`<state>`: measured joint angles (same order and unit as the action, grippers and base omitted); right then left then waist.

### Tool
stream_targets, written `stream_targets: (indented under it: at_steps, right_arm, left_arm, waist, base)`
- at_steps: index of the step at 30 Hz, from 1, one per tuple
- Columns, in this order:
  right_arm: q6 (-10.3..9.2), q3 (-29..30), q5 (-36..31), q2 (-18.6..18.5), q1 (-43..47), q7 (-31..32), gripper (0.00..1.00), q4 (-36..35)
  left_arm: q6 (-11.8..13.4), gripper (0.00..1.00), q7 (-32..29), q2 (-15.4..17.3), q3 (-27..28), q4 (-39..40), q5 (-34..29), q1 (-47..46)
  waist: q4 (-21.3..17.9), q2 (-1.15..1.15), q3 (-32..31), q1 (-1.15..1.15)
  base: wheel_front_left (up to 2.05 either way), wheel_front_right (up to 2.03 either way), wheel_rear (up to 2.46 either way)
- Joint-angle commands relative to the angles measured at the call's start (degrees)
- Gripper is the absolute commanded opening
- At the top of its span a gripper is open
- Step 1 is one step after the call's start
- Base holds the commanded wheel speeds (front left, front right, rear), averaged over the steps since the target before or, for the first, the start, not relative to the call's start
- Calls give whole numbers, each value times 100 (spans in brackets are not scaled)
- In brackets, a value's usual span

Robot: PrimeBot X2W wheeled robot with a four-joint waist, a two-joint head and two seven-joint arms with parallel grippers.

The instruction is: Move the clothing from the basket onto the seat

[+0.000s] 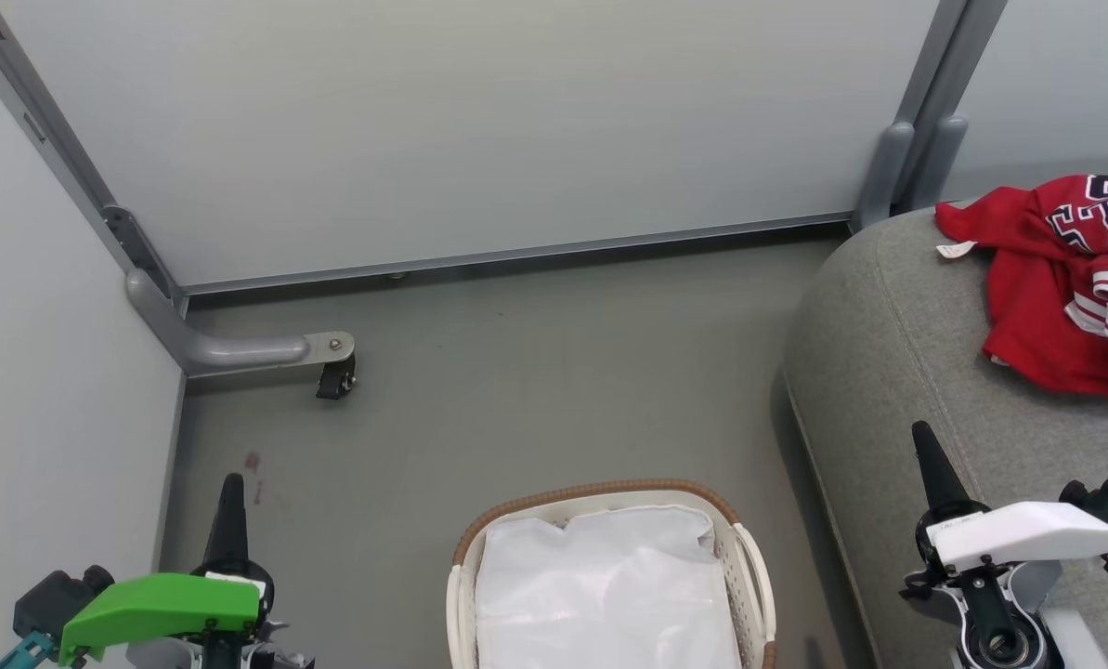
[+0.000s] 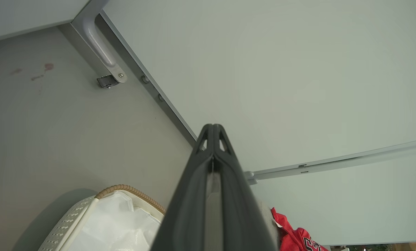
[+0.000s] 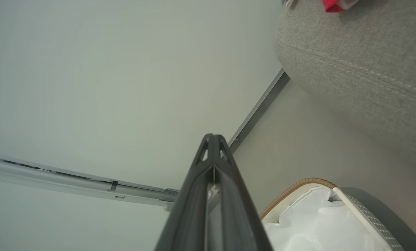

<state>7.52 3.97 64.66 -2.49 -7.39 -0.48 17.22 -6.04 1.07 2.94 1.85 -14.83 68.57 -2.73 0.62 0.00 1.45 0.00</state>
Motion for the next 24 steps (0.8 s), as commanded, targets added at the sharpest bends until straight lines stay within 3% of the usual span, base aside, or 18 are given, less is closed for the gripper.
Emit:
stream_targets:
  at_steps: [1,24]
  right_arm:
    - [-3,29,160,-34,31,38,0,-81]
    - [-3,140,1365,-44,82,350,0,-200]
  left_arm:
    - [-30,0,-46,48,44,70,154,-142]
    - [-92,0,-361,46,229,82,1198,-256]
  waist:
    - [-2,0,-3,0]
    - [-26,0,-53,0]
  base:
    - [0,0,0]
    - [0,0,0]
